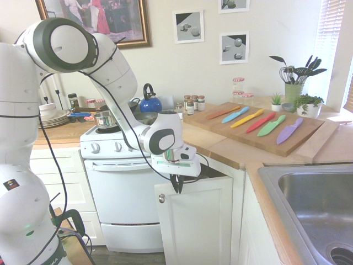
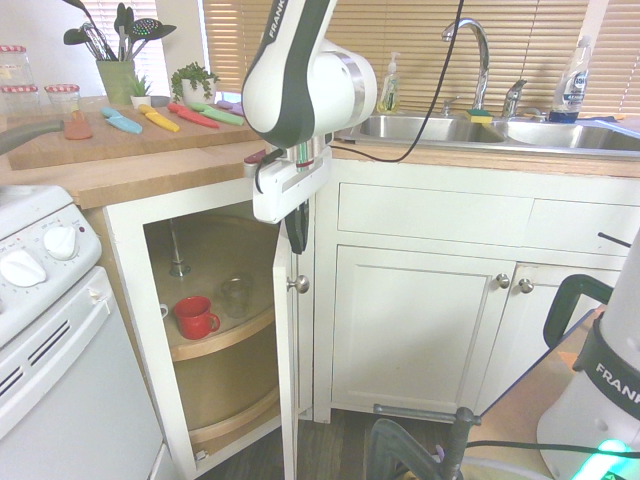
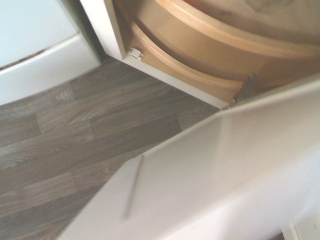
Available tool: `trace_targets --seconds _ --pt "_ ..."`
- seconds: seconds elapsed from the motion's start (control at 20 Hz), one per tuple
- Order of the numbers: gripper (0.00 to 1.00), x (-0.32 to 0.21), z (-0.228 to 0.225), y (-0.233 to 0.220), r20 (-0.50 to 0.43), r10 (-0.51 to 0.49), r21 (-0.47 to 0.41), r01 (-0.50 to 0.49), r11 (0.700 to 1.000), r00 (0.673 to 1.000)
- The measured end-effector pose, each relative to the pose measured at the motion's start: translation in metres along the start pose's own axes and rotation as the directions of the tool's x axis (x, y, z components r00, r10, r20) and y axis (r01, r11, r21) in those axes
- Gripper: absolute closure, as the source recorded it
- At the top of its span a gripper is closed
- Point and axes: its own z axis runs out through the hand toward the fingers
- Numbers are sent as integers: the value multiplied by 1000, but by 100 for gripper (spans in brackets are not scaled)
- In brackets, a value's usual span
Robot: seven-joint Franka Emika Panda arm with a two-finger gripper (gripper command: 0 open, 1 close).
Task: Close the cabinet
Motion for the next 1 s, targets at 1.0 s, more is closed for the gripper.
trace_targets --seconds 1.0 --pt "100 98 -28 -140 92 30 52 -35 998 995"
